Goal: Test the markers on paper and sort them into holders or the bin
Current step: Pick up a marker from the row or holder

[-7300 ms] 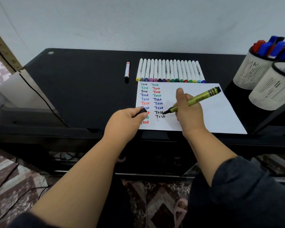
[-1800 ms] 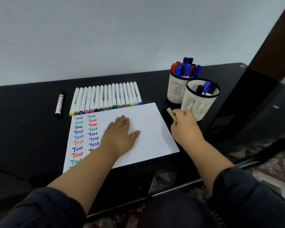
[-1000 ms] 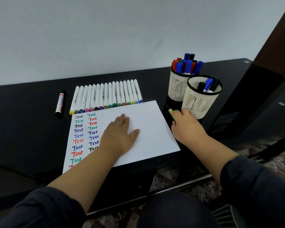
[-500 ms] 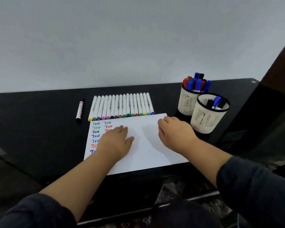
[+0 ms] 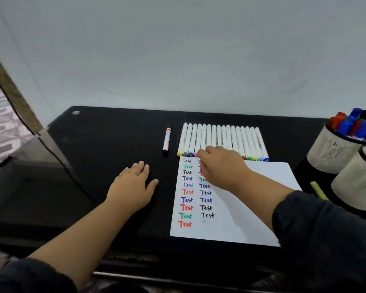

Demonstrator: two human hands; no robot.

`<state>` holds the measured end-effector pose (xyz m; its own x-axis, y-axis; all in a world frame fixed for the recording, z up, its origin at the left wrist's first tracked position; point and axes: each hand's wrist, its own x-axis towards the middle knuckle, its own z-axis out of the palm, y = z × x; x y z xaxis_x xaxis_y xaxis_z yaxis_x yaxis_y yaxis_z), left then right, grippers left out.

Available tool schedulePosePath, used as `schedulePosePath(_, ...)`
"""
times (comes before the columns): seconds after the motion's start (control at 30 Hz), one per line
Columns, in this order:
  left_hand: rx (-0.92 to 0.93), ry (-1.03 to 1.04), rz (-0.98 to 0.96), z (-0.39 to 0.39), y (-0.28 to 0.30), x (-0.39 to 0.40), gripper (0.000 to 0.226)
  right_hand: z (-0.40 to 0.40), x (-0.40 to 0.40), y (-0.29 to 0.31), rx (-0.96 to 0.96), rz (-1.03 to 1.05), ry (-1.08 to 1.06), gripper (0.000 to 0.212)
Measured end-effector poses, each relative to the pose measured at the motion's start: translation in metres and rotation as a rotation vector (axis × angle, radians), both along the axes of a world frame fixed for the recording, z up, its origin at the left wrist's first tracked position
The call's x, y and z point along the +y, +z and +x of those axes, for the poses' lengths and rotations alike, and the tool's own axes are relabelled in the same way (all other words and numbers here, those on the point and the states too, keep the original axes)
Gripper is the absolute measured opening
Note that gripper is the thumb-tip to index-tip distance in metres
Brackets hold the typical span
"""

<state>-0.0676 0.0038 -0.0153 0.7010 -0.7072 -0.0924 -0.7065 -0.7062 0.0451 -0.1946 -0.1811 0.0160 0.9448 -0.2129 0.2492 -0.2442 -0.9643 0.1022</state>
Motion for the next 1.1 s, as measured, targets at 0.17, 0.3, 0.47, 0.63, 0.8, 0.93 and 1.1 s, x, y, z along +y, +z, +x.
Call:
schedulePosePath(0.17,0.083,0.056,-0.102,0.017,-0.013,0.014,0.061,0.053,0.004,-0.005,0.014,0.020,0.037,0.029)
schedulePosePath(0.3,0.084,0.059,-0.181,0.022,-0.023,0.014,0.062,0.087,0.003,-0.010,0.024,0.043,0.048,0.032)
schedulePosePath(0.47,0.063,0.047,-0.217,0.023,-0.027,0.015,0.061,0.121,0.001,-0.022,0.081,0.035,0.059,0.042)
schedulePosePath(0.63,0.049,0.040,-0.235,0.024,-0.029,0.017,0.061,0.140,0.006,-0.027,0.175,0.027,0.024,0.041)
schedulePosePath(0.8,0.044,0.037,-0.221,0.025,-0.030,0.017,0.061,0.141,0.012,-0.031,0.100,0.107,-0.016,0.029)
schedulePosePath(0.93,0.050,0.040,-0.196,0.025,-0.030,0.017,0.061,0.128,0.017,-0.032,-0.032,0.238,0.002,0.018)
schedulePosePath(1.1,0.063,0.057,-0.176,0.020,-0.024,0.017,0.062,0.098,0.022,-0.020,-0.194,0.527,-0.011,0.007)
